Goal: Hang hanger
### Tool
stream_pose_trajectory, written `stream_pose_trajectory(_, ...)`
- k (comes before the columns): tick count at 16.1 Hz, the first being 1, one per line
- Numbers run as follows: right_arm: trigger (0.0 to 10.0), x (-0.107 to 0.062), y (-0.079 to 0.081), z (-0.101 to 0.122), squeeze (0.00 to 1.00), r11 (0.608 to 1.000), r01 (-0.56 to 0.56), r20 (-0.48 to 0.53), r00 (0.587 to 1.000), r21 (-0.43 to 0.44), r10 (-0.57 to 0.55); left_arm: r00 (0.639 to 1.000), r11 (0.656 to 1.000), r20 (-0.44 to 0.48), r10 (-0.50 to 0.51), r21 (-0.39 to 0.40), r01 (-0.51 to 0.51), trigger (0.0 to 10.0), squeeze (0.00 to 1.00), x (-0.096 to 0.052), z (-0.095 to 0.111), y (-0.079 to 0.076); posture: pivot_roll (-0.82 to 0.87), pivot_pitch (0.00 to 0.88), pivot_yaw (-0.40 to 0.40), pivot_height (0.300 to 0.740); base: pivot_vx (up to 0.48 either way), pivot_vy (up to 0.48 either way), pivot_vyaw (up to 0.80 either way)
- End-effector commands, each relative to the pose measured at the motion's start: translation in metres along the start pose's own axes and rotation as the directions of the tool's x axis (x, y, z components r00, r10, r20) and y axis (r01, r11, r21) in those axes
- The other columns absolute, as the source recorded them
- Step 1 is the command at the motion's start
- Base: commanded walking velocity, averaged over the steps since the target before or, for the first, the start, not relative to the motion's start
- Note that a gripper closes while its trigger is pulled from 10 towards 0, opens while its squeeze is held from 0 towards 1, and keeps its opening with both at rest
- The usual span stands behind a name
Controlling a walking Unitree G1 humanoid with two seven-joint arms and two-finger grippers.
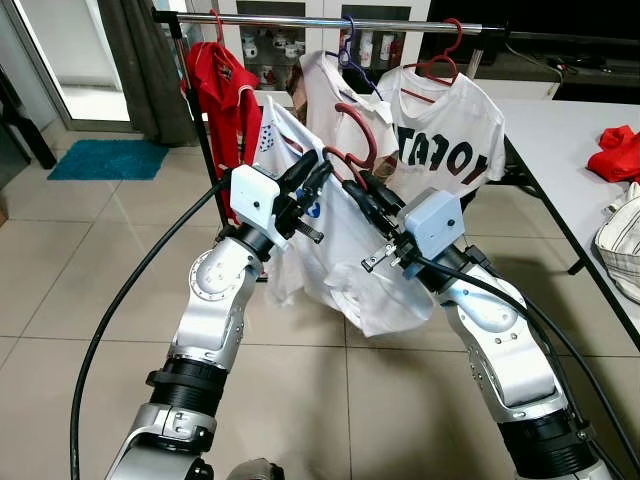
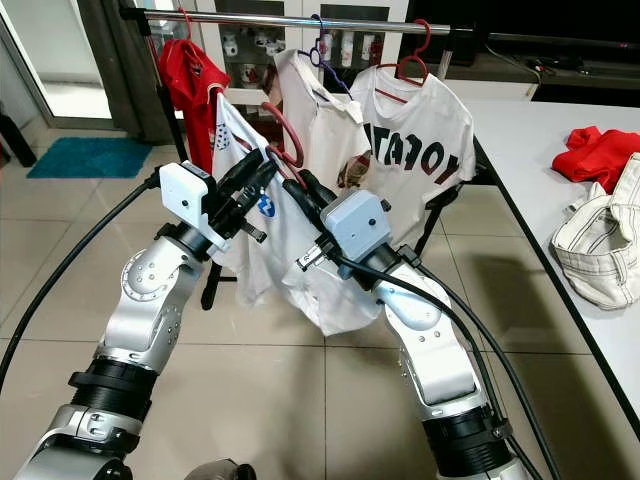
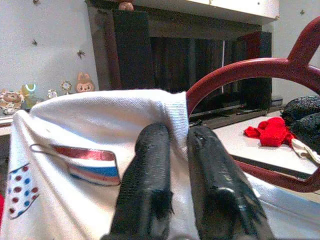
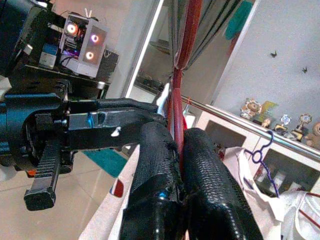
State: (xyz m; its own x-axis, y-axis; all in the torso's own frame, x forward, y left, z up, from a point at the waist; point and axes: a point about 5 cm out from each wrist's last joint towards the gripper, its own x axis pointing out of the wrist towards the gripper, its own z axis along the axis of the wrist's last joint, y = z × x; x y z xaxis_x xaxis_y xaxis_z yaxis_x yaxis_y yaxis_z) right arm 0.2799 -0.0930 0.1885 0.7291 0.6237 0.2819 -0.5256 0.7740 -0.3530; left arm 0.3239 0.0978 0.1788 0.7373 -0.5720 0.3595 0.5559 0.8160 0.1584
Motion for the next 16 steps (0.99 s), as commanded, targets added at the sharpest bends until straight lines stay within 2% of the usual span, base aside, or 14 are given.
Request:
stream_pose_trajectory(1, 10.0, 0.000, 0.000, 0.006, 0.00, 1.000, -0.001, 0.042, 0.999, -0.002, 0.002, 0.999, 0.999, 0.001, -0.038, 0.009, 0.038, 0.0, 0.00, 0.004, 0.002, -0.004, -0.06, 0.000, 0.048, 0.740, 0.000, 0.000, 0.00)
stream_pose_trajectory(13, 10.0, 0.001, -0.009, -0.004, 0.00, 0.999, 0.038, -0.027, 0.999, 0.025, -0.037, 1.000, 0.999, 0.007, -0.029, 0.037, 0.028, 0.0, 0.00, -0.004, 0.003, -0.001, -0.06, 0.000, 0.043, 0.740, 0.000, 0.000, 0.00)
stream_pose_trajectory(15, 10.0, -0.001, -0.016, -0.008, 0.00, 0.997, 0.076, -0.059, 0.995, 0.007, -0.076, 0.999, 0.998, 0.010, -0.043, 0.046, 0.042, 0.0, 0.00, -0.007, 0.004, 0.000, -0.06, 0.000, 0.043, 0.740, 0.000, 0.000, 0.00)
stream_pose_trajectory(16, 10.0, -0.002, -0.020, -0.009, 0.00, 0.996, 0.089, -0.062, 0.994, 0.013, -0.088, 0.999, 0.999, 0.020, -0.049, 0.025, 0.049, 0.0, 0.00, -0.008, 0.005, 0.001, -0.06, 0.000, 0.041, 0.740, 0.000, 0.000, 0.00)
